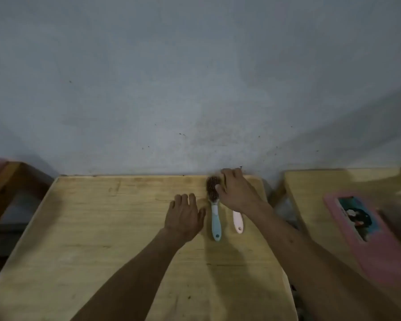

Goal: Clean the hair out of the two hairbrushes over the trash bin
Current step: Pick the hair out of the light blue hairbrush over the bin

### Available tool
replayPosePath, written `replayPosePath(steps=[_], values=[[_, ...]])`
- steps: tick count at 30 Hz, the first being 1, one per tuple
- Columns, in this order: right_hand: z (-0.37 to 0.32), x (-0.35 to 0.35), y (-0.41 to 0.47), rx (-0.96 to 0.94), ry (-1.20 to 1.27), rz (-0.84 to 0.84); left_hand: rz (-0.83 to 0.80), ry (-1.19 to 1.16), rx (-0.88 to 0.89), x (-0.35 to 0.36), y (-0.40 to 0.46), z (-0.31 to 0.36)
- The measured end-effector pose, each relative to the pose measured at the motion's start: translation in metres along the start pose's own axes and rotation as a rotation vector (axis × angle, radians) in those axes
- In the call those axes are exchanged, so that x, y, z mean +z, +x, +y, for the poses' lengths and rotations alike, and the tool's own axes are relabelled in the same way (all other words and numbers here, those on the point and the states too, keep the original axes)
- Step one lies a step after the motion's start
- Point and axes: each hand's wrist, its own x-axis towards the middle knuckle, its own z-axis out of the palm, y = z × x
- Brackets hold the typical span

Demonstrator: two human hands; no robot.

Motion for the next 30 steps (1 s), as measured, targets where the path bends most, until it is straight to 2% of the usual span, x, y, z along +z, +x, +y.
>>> replayPosePath(steps=[4,9,13,17,20,26,30], values=[[0.011,0.022,0.024,0.096,-0.074,-0.102,-0.118,-0.161,-0.049,0.033,0.008,0.021],[0.014,0.043,0.051,0.19,-0.155,-0.094,-0.145,-0.253,-0.064,0.053,0.026,0.033],[0.011,0.055,0.066,0.253,-0.119,-0.128,-0.267,-0.373,-0.084,0.064,0.038,0.033],[0.005,0.068,0.073,0.288,-0.09,-0.09,-0.234,-0.534,-0.15,0.074,0.041,0.023],[-0.004,0.073,0.075,0.317,0.031,-0.057,-0.232,-0.643,-0.17,0.077,0.041,0.013],[-0.045,0.069,0.063,0.208,-0.042,0.046,-0.275,-1.069,-0.247,0.078,0.036,-0.016],[-0.067,0.08,0.054,0.16,0.007,0.063,-0.227,-1.131,-0.19,0.072,0.015,-0.045]])
